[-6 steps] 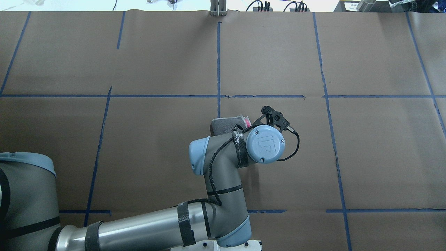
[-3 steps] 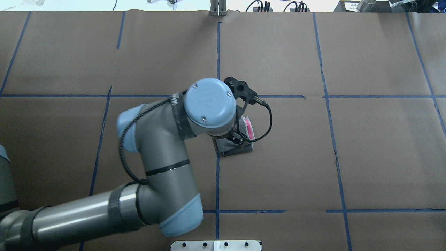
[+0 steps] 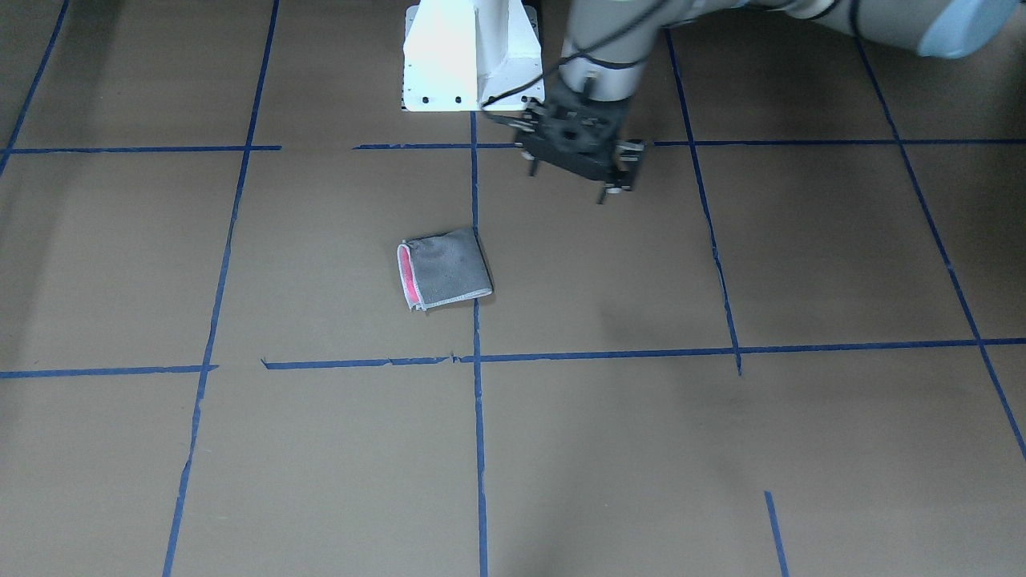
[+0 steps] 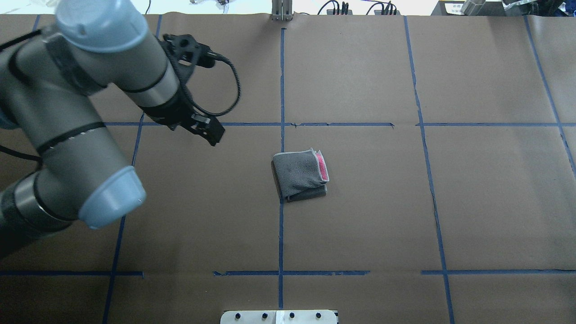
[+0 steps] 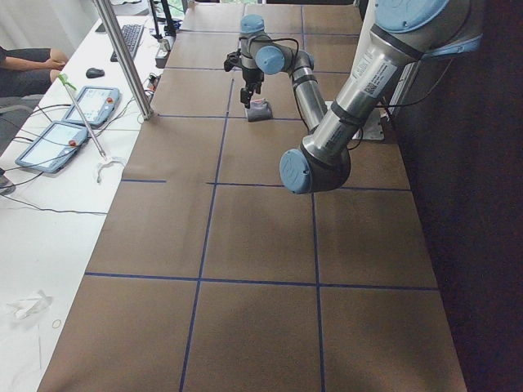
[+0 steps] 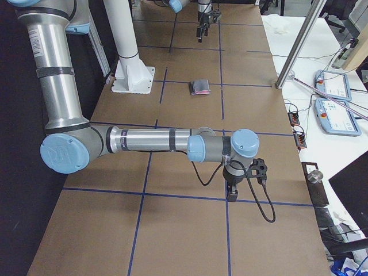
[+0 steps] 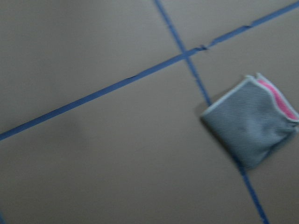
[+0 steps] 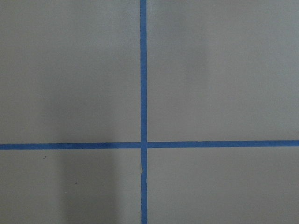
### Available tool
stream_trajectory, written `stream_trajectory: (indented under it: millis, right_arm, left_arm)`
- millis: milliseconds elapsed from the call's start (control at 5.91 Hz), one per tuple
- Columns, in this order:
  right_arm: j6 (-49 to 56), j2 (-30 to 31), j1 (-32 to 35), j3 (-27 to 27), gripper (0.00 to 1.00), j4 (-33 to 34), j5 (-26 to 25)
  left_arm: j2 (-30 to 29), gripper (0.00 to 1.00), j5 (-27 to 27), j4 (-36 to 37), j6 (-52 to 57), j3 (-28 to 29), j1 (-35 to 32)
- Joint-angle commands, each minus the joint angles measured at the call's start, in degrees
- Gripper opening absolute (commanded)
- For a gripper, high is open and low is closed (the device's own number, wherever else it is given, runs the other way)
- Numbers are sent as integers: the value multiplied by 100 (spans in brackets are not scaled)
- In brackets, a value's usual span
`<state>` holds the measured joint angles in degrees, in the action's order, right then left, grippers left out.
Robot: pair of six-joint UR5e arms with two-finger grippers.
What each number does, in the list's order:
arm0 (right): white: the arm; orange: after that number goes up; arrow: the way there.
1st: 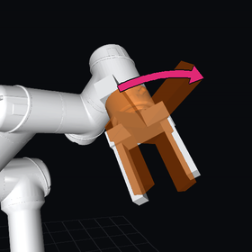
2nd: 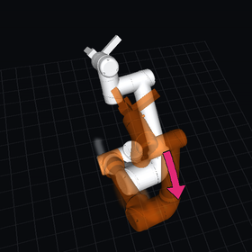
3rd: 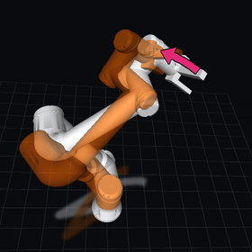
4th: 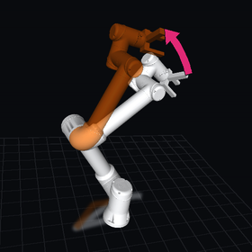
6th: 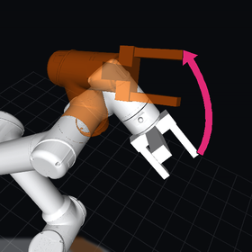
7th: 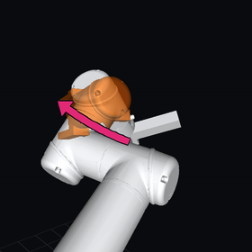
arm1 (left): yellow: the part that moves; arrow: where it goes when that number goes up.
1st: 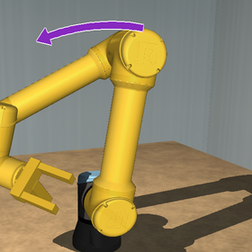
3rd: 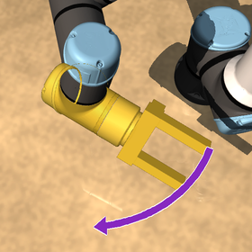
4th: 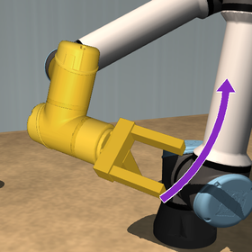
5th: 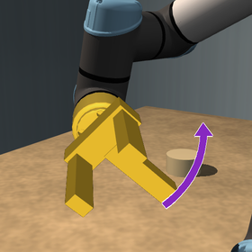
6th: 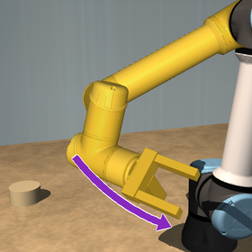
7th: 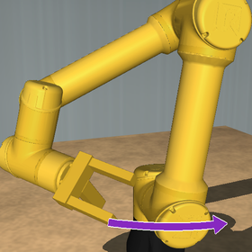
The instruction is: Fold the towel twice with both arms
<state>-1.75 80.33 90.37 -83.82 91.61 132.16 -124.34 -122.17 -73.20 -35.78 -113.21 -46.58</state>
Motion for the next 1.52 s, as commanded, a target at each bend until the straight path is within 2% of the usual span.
stream_trajectory:
  millis: [0,169,339,508,677,847,1016,1185,1354]
  right_arm:
    - [-1,-52,-28,-63,100,15,3]
    - [-9,0,-28,-194,100,50,12]
    - [-53,44,-54,-291,100,59,12]
    - [-71,332,-124,-545,100,50,3]
    - [-106,813,-194,-1087,100,50,-6]
    - [-115,992,-204,-1292,100,59,3]
    - [-115,994,-247,-1294,100,59,3]
    - [-124,950,-283,-1294,100,59,3]
    - [-124,924,-309,-1303,100,59,3]
  left_arm:
    - [1143,100,-927,52,1406,-62,-1390]
    - [1567,100,-975,43,2225,156,-1998]
    - [1832,100,-967,52,3104,663,-2413]
    - [2000,100,-984,-79,3643,1208,-2809]
    - [2019,100,-993,-367,4119,1796,-3065]
    - [2063,100,-1002,-901,4463,2542,-3311]
    - [2072,100,-1228,-1646,4692,3576,-3557]
    - [2133,100,-1405,-2332,4947,4343,-3812]
    - [2499,100,-1415,-2965,5124,4699,-3928]
